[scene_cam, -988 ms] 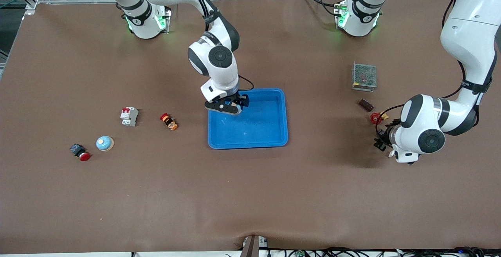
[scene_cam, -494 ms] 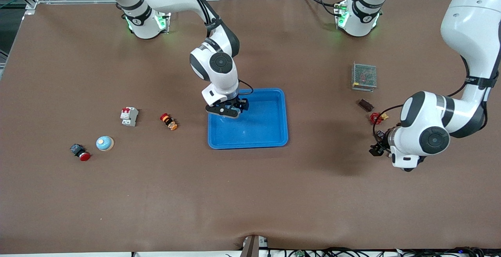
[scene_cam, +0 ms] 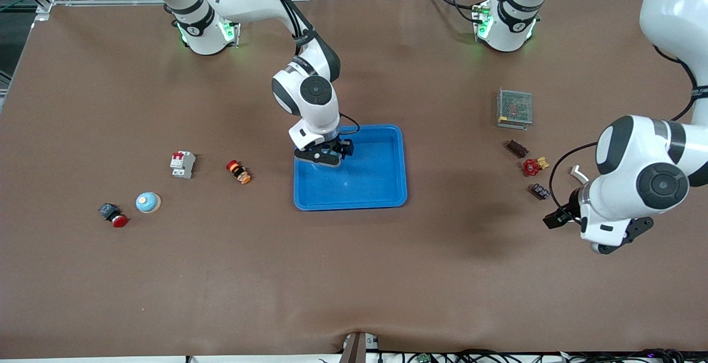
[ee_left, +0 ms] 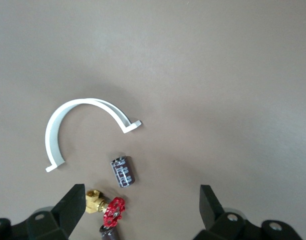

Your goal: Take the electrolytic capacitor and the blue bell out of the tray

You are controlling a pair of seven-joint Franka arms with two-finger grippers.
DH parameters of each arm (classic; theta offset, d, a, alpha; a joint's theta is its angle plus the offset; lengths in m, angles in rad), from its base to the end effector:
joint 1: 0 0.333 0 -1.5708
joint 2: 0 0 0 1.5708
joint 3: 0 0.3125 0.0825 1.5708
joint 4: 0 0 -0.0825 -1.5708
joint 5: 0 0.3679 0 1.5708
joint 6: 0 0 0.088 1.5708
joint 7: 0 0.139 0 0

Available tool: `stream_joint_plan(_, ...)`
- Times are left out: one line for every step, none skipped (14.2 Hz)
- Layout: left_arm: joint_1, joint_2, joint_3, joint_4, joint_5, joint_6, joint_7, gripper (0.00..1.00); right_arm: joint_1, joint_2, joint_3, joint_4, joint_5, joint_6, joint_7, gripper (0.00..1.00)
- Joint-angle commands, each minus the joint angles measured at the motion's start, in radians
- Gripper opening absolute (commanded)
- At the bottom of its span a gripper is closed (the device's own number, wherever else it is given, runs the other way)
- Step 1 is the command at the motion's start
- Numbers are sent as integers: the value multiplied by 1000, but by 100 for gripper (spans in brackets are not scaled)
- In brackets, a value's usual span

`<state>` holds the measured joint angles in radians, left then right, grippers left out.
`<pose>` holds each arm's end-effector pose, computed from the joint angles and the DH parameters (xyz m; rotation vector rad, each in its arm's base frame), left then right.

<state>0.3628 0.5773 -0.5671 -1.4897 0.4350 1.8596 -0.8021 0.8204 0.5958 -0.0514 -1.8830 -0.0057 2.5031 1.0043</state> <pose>0.6661 -0.0358 0.3376 -2.8984 -0.7501 0.0667 0.4497 0.4362 0.1698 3.1207 -0.3471 0.0639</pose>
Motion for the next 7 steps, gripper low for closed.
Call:
stream_joint_plan(7, -82, -36, -11, 11, -80, 23, 100, 9, 9, -5, 5, -25, 10, 22, 100)
stream_joint_plan(8, -109, -51, -11, 5, -124, 33, 100, 8, 7, -5, 5, -25, 7, 22, 100)
stream_joint_plan(11, -128, -63, -11, 2, -157, 49, 100, 8, 7, -5, 5, -25, 7, 22, 86)
stream_joint_plan(10, -154, -66, -12, -5, -171, 69, 100, 8, 9, -5, 5, -25, 8, 22, 78)
stream_joint_plan(5, -190, -62, -20, -36, -171, 99, 100, 8, 7, -5, 5, -25, 8, 22, 75)
stream_joint_plan(10, -217, -57, -27, -76, -171, 133, 100, 8, 7, -5, 5, -25, 7, 22, 67)
stream_joint_plan(10, -241, -44, -30, -116, -172, 168, 100, 8, 7, -5, 5, -25, 8, 22, 62)
